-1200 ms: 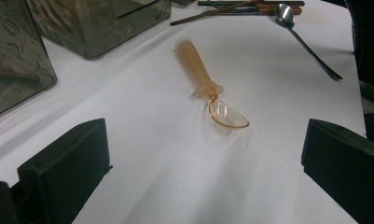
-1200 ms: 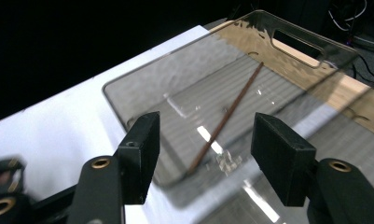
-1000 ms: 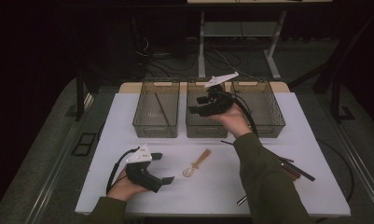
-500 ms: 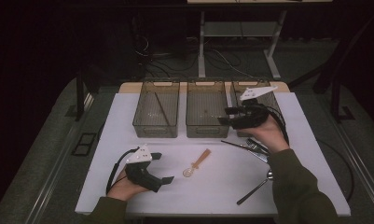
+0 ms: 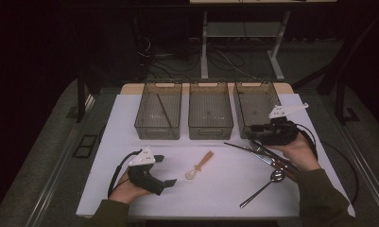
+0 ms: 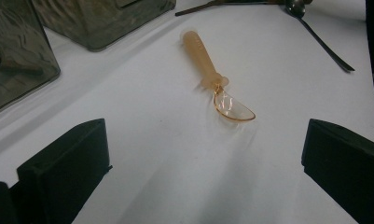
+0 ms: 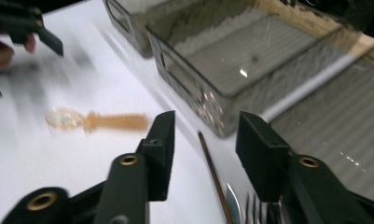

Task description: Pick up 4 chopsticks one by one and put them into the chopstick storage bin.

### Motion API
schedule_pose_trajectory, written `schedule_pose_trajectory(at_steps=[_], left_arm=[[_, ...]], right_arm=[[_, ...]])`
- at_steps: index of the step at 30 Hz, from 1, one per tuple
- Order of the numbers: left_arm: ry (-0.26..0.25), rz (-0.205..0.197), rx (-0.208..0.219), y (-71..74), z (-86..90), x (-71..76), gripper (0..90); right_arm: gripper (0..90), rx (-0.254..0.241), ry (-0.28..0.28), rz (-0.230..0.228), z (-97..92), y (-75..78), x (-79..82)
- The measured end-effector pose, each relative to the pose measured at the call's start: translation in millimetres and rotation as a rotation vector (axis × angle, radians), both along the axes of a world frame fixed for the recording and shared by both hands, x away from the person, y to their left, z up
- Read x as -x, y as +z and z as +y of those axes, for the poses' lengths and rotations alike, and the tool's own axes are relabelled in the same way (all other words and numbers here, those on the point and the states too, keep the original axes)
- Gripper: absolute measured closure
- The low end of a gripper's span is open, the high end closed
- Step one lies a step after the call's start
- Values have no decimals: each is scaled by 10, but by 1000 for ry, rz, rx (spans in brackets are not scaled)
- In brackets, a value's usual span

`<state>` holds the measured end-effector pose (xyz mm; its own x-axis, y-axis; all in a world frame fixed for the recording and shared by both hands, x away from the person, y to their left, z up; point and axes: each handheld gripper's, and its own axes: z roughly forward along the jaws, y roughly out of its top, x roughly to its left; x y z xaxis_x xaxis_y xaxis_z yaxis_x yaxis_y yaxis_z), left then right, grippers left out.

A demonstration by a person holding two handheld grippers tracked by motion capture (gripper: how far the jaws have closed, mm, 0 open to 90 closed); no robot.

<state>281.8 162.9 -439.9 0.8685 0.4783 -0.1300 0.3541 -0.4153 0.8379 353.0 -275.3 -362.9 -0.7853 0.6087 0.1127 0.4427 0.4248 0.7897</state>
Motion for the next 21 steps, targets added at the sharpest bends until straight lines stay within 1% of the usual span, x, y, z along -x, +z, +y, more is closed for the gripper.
schedule_pose_trajectory(at_steps=[4, 8, 10, 14, 17, 19, 21], left_arm=[[-1, -4, 2, 0, 2, 4, 0], [5, -2, -2, -3, 5, 3, 0], [6, -1, -6, -4, 7, 1, 0], [6, -1, -6, -5, 5, 4, 0], [4, 0, -7, -7, 4, 3, 0], [2, -1, -6, -6, 4, 5, 0], [1, 0, -3, -3, 4, 9, 0]], right_arm=[[601, 19, -13, 22, -149, -110, 66], [620, 53, -25, 37, -290, -211, 96], [625, 78, -32, 50, -357, -259, 106], [650, 108, -46, 66, -485, -357, 126], [679, 142, -49, 83, -552, -434, 128], [706, 137, -40, 101, -584, -480, 117], [726, 159, -37, 115, -585, -519, 106]])
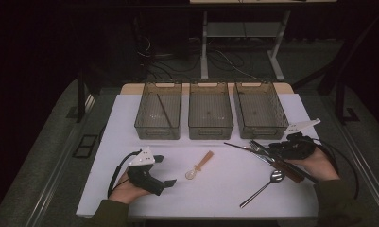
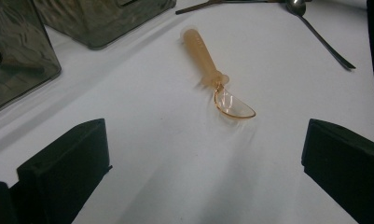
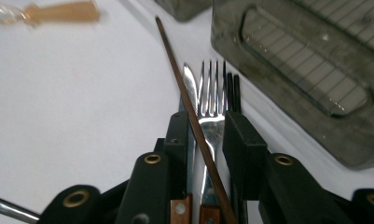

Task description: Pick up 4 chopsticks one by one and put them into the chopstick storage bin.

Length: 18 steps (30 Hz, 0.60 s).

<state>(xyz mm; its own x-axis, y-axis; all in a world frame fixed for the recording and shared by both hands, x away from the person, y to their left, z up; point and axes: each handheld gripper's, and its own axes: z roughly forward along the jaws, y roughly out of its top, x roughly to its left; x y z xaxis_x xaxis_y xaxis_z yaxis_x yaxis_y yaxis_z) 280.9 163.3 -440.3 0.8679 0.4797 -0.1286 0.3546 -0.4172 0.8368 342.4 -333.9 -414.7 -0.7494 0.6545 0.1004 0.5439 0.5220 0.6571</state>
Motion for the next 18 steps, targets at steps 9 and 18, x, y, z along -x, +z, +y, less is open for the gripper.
schedule_pose_trajectory(at_steps=[9, 18], left_arm=[[-3, 2, 0, -3, -5, 0, 0], [-7, 2, -3, -5, -7, -3, 0]], right_arm=[[765, 77, 25, 36, 9, -153, -37], [788, 95, 50, 48, 23, -216, -58]])
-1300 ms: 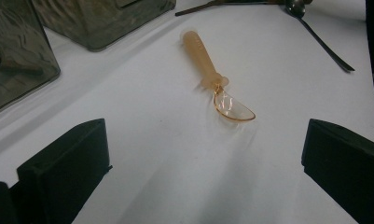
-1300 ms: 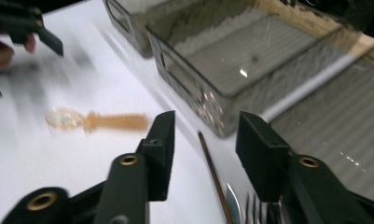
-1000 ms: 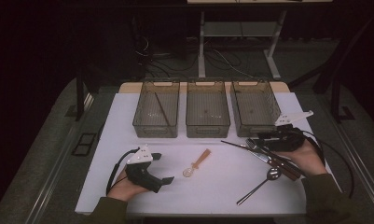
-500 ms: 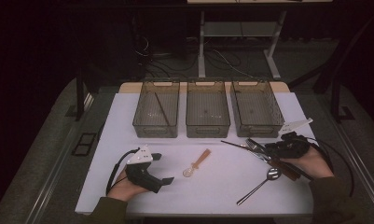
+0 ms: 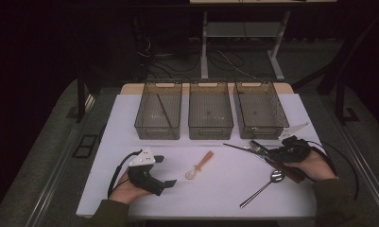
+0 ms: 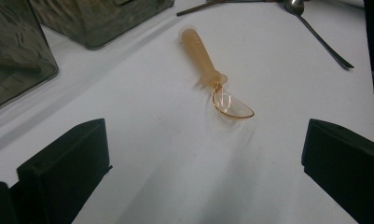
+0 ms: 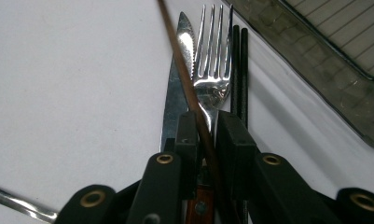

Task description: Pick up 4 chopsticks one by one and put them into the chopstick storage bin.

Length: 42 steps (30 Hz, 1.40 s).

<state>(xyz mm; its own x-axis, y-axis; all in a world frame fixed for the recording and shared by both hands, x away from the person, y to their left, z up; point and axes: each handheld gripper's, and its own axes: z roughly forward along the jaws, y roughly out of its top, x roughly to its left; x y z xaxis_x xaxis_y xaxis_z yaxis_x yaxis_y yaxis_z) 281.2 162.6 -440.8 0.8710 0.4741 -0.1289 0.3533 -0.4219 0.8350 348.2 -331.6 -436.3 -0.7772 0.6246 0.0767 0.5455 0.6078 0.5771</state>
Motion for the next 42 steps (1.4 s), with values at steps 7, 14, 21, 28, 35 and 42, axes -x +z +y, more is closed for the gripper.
schedule_pose_trajectory(at_steps=[7, 14, 21, 28, 35, 42], left_arm=[[-3, 3, -3, 0, -1, 0, 0], [-3, 5, -2, -4, -7, 1, 0], [-3, 5, -1, -4, -8, 2, 0], [-3, 2, 1, -1, -5, 3, 0], [-7, -1, 2, 2, -6, 7, 0], [-9, -3, 1, 8, -11, 14, 0]], right_arm=[[803, -2, 15, -9, -10, -6, -12], [820, -5, 31, -16, -23, 10, -13], [832, -7, 64, -20, -18, 43, 1], [840, -25, 85, -10, -17, 66, 23], [843, -43, 99, -16, -19, 124, 64], [844, -79, 94, -26, -50, 201, 122]])
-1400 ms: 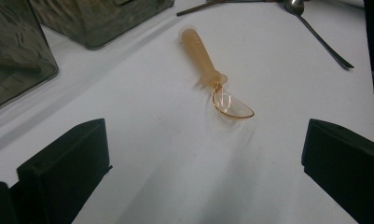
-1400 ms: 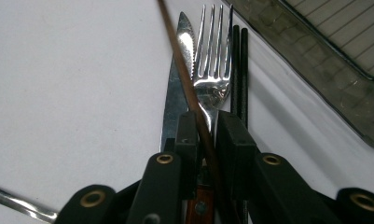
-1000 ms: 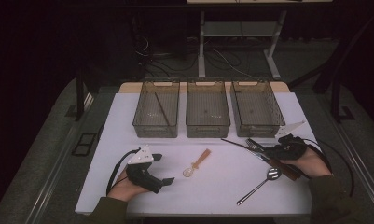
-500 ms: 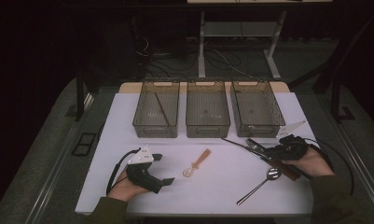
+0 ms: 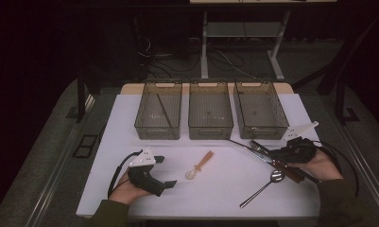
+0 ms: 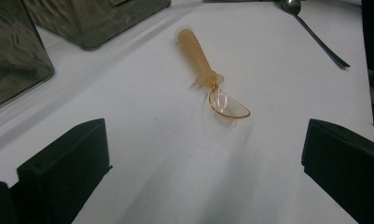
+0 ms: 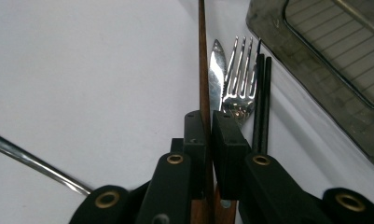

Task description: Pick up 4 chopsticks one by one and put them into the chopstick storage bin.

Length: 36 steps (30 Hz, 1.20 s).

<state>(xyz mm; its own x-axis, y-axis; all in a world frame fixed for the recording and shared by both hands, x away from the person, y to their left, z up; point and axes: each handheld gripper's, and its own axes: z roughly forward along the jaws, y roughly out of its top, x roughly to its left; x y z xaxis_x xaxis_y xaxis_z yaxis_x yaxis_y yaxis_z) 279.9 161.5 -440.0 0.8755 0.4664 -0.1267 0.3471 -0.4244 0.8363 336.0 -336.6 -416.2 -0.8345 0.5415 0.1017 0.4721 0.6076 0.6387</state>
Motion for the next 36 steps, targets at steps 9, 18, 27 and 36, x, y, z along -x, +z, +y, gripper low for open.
schedule_pose_trajectory(at_steps=[9, 18, 27, 36], left_arm=[[-2, -3, -1, 8, -2, 10, 0], [-1, -3, 0, 9, -3, 12, 0], [-2, 1, -7, 5, -7, 10, 0], [0, 4, -4, -4, -12, 5, 0]], right_arm=[[843, -36, 18, -17, 69, 84, 71], [843, -47, 57, -21, 227, 111, 102], [843, -98, 78, -36, 401, 154, 117], [843, -145, 79, -49, 564, 209, 130]])
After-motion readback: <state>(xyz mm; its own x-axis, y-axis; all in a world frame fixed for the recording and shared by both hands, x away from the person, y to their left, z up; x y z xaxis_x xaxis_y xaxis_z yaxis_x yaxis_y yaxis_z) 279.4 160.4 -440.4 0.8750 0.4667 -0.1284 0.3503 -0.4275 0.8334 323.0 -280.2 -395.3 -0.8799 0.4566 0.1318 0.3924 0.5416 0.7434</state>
